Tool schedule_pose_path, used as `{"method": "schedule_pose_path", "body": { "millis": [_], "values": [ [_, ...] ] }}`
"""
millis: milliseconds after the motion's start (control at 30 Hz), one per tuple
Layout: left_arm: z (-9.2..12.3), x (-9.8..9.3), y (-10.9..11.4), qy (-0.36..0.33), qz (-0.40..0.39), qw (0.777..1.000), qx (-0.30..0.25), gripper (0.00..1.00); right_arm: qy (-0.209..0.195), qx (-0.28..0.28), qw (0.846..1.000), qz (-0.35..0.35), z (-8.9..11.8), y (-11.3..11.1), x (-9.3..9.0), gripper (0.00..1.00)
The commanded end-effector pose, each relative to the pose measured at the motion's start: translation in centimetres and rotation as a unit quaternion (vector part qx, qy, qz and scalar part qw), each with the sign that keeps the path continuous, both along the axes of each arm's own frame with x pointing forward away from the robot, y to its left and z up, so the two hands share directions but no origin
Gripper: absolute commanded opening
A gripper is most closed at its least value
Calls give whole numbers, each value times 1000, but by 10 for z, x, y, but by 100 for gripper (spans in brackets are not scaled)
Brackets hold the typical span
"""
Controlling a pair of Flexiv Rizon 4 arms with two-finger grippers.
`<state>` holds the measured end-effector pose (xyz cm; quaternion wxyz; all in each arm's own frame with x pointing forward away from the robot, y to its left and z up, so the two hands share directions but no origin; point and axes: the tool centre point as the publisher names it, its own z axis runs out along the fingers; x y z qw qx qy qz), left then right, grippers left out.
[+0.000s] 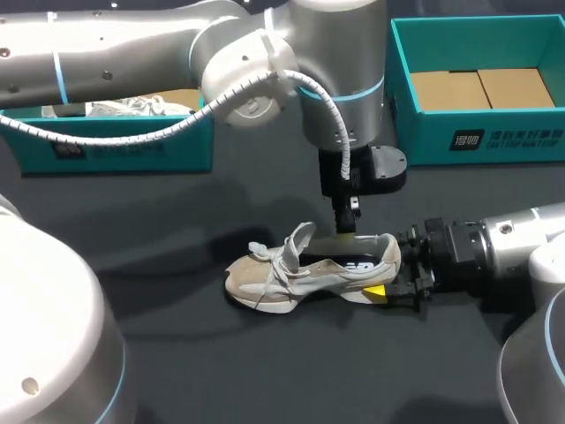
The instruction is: Take the shoe out of the shoebox, open the shoe tongue, remove and reinsert the insole, then place the shoe into the shoebox
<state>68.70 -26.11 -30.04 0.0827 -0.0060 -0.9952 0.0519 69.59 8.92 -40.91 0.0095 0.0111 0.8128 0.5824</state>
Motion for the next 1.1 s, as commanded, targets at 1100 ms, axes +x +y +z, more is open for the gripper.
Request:
{"method": "schedule_pose_path", "body": {
  "millis": [1100],
  "values": [
    [-83, -20, 17, 27, -62, 998, 16, 0, 0, -2, 1000, -1, 1, -1, -1, 0]
  ]
}}
